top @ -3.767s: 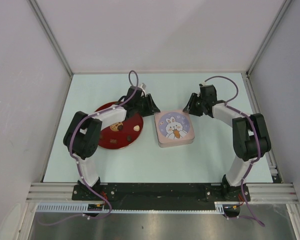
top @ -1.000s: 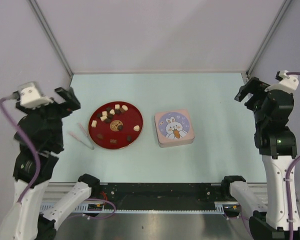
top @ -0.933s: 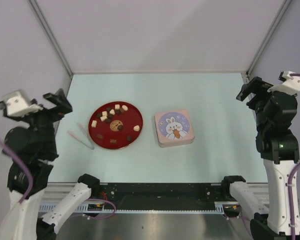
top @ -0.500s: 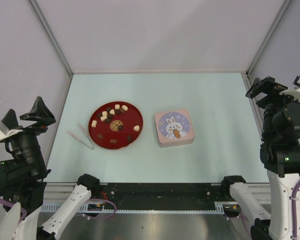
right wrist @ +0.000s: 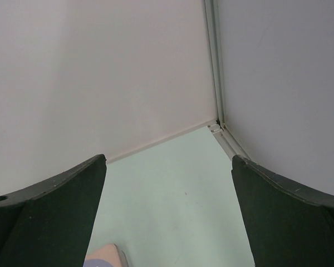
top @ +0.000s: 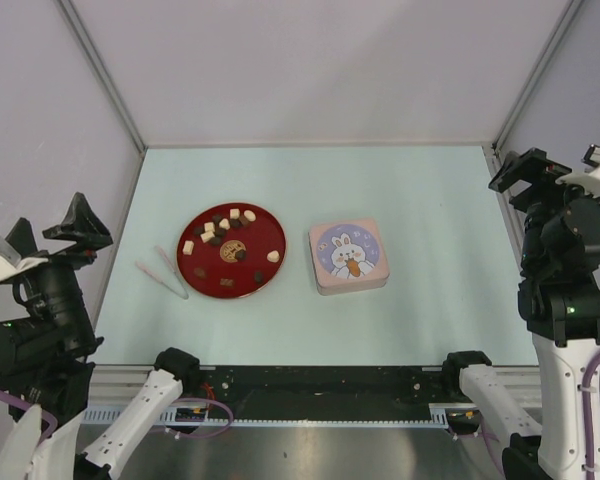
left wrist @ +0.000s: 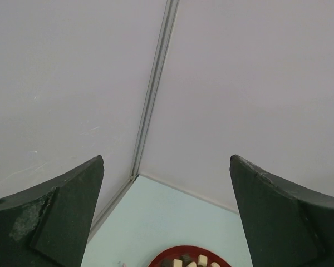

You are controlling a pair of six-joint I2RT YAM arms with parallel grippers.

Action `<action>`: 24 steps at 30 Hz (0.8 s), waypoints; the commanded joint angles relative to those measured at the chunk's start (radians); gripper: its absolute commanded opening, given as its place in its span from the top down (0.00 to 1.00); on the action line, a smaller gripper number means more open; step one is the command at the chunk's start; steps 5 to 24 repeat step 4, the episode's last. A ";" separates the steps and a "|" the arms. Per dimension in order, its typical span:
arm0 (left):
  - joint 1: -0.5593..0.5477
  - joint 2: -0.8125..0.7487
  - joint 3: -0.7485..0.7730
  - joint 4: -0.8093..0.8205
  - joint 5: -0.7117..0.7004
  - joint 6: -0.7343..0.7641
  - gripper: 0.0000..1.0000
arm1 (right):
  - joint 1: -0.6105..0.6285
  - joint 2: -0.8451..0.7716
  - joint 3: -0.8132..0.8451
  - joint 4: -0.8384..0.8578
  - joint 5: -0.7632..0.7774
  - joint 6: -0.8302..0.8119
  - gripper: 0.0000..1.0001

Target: Pack the chocolate

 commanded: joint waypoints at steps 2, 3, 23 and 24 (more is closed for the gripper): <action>0.004 -0.005 -0.004 0.015 -0.022 0.008 0.00 | 0.009 -0.011 -0.003 0.062 0.005 -0.017 0.00; 0.004 -0.005 -0.005 0.020 -0.020 0.010 0.00 | 0.009 -0.011 -0.005 0.064 0.006 -0.020 0.00; 0.004 -0.008 -0.007 0.027 -0.022 0.010 0.00 | 0.011 -0.011 -0.006 0.068 0.009 -0.026 0.00; 0.004 -0.008 -0.007 0.027 -0.022 0.010 0.00 | 0.011 -0.011 -0.006 0.068 0.009 -0.026 0.00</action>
